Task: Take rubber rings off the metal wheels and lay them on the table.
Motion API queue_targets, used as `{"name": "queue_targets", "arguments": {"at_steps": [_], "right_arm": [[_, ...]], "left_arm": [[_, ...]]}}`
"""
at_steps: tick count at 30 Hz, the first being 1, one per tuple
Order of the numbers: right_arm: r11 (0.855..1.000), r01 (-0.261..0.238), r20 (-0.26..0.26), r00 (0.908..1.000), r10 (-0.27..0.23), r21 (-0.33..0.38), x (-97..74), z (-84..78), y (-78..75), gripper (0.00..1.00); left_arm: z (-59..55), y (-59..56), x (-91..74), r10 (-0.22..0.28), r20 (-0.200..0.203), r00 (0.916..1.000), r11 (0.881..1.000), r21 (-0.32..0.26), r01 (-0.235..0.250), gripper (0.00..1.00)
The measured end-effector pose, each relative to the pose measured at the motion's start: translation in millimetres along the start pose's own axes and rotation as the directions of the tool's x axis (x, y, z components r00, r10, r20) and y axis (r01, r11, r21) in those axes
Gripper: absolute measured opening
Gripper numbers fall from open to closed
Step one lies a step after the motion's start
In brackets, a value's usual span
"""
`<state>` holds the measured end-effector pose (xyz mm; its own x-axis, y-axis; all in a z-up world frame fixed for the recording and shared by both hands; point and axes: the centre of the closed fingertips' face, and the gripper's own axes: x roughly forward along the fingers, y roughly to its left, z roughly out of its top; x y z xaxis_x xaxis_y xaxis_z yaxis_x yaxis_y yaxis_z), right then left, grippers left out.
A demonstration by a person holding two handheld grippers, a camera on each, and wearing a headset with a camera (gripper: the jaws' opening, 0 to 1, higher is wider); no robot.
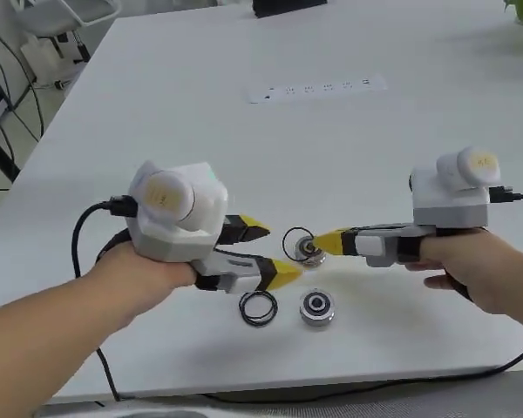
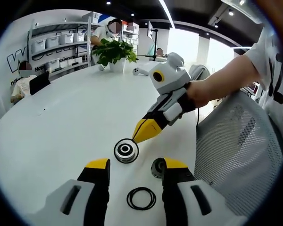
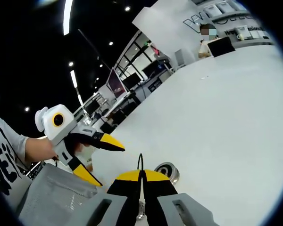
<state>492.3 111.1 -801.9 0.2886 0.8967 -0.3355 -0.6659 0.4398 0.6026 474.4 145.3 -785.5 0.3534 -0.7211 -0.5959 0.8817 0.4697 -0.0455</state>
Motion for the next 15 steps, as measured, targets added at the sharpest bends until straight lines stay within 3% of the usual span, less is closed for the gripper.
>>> {"name": "queue_targets", "arguments": {"at_steps": [15], "right_arm": [[0.999, -0.05, -0.043, 0.9978, 0.05, 0.002, 6.2, -8.8, 23.3, 0.0]], "left_arm": [[-13.0, -2.9, -37.4, 0.025, 0.007, 0.9997, 1.0, -0.02, -0.024, 0.5]]}}
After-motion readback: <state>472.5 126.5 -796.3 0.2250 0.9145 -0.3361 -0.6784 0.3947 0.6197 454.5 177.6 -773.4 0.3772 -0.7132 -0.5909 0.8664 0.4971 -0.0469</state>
